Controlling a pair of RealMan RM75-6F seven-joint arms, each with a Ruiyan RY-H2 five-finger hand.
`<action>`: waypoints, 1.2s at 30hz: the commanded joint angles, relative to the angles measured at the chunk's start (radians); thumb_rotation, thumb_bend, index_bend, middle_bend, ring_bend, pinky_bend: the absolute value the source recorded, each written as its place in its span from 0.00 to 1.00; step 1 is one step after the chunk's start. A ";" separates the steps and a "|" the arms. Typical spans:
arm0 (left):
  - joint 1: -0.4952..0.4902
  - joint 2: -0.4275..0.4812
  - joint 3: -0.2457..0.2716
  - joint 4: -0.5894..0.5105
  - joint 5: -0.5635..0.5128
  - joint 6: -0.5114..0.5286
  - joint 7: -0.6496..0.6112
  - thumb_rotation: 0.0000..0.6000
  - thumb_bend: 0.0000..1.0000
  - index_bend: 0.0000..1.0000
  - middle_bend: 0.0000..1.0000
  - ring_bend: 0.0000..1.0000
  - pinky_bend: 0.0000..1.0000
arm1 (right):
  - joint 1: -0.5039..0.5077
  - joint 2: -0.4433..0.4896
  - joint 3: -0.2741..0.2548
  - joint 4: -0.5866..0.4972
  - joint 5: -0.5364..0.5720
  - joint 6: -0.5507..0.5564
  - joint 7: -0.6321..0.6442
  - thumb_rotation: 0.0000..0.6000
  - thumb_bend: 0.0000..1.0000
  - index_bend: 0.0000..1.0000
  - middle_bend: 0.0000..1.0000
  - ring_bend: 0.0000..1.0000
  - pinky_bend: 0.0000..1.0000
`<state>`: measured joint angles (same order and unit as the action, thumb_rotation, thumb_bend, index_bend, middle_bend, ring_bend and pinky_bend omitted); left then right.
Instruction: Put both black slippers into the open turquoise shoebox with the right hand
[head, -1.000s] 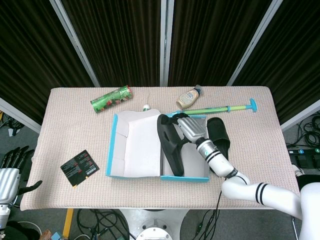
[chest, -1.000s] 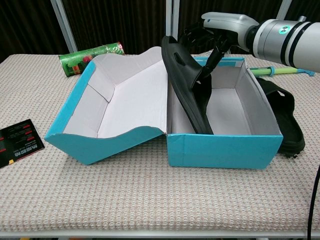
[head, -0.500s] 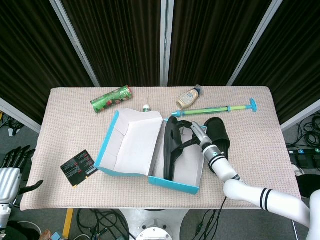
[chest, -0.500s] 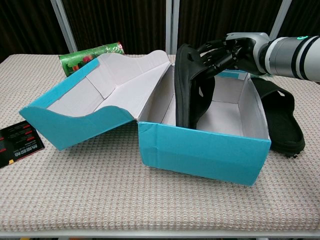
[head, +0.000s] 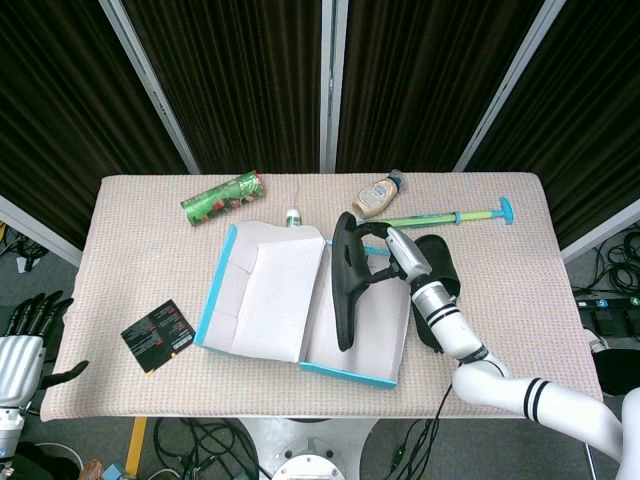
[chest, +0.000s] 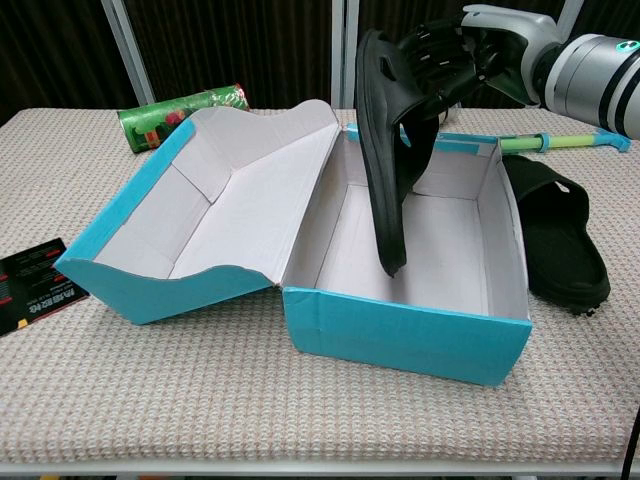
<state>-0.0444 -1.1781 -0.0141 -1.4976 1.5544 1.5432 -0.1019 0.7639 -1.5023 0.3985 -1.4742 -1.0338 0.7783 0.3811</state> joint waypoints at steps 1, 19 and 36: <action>-0.001 0.002 -0.001 -0.004 -0.001 -0.002 0.004 1.00 0.06 0.14 0.06 0.02 0.09 | -0.017 0.014 0.015 -0.029 0.017 -0.034 0.080 1.00 0.00 0.46 0.39 0.15 0.08; 0.000 -0.005 0.003 0.002 -0.002 -0.005 -0.005 1.00 0.06 0.14 0.06 0.02 0.09 | 0.029 -0.102 -0.029 -0.009 0.191 0.006 -0.052 1.00 0.00 0.45 0.39 0.15 0.04; 0.006 -0.012 0.007 0.017 -0.004 -0.003 -0.023 1.00 0.06 0.14 0.06 0.02 0.09 | 0.042 -0.171 -0.074 0.074 0.085 0.064 -0.166 1.00 0.00 0.00 0.03 0.00 0.00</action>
<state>-0.0384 -1.1903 -0.0070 -1.4809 1.5505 1.5401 -0.1250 0.8111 -1.6775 0.3305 -1.3989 -0.9296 0.8388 0.2125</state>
